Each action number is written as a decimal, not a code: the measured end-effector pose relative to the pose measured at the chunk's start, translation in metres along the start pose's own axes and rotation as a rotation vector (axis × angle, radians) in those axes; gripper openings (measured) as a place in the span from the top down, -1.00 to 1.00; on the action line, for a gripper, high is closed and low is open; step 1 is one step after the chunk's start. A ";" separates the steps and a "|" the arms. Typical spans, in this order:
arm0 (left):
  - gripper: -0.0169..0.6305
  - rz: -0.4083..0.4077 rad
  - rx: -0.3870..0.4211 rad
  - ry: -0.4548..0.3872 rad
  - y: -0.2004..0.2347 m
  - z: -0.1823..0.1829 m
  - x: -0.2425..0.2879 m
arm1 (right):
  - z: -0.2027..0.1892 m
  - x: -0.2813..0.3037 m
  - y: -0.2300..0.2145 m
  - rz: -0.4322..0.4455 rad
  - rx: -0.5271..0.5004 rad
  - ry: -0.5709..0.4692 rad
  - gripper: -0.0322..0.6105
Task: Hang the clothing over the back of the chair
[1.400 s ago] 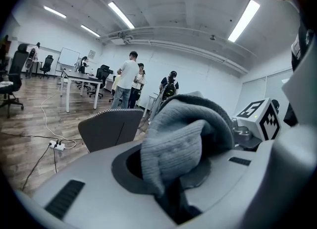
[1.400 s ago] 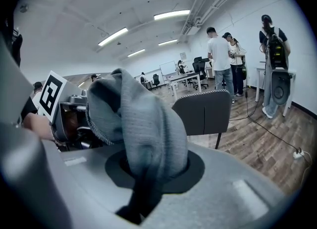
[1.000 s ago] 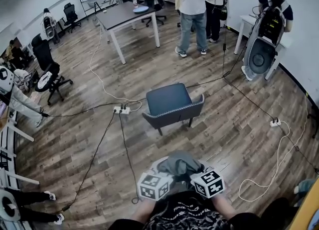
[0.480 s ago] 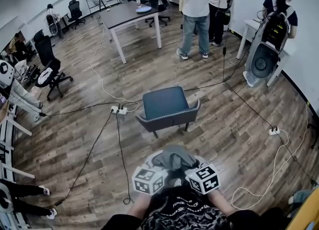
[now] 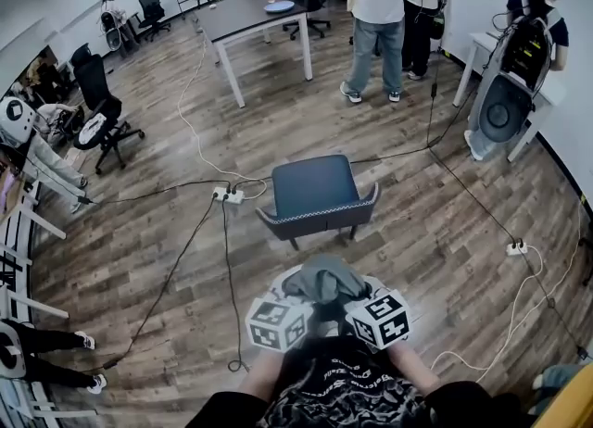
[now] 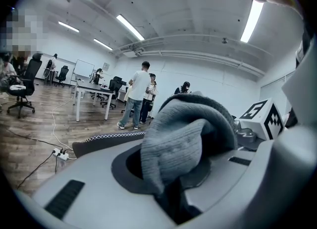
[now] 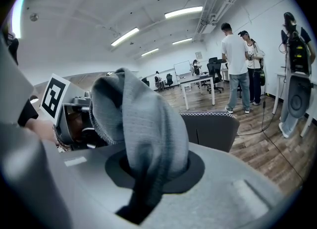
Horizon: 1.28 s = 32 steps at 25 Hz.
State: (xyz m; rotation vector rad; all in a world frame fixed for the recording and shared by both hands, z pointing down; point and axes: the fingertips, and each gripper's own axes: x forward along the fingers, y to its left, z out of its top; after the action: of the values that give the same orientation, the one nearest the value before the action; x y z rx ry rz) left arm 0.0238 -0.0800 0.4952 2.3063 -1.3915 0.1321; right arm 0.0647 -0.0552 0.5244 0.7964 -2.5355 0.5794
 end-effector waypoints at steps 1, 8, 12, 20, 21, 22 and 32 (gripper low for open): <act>0.75 0.004 -0.003 0.000 0.001 0.001 0.001 | 0.001 0.001 -0.001 0.004 0.003 0.002 0.70; 0.75 -0.007 0.042 -0.015 0.002 0.024 0.006 | 0.022 0.001 -0.005 0.042 0.017 -0.011 0.70; 0.75 -0.019 0.070 -0.027 0.011 0.050 0.015 | 0.048 0.008 -0.012 0.055 -0.017 -0.015 0.70; 0.75 -0.054 0.110 -0.042 0.030 0.088 0.036 | 0.085 0.026 -0.029 0.067 0.004 -0.029 0.69; 0.75 -0.059 0.112 -0.051 0.032 0.093 0.041 | 0.090 0.029 -0.033 0.067 0.022 -0.036 0.69; 0.75 -0.065 0.113 -0.058 0.033 0.098 0.046 | 0.095 0.031 -0.037 0.065 0.033 -0.042 0.69; 0.75 -0.125 0.164 -0.034 0.057 0.142 0.086 | 0.141 0.054 -0.071 0.033 -0.013 -0.040 0.69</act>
State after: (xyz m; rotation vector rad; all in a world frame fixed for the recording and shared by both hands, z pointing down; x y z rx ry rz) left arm -0.0032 -0.2316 0.4121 2.5337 -1.2912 0.1747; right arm 0.0311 -0.2021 0.4536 0.7700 -2.5905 0.5629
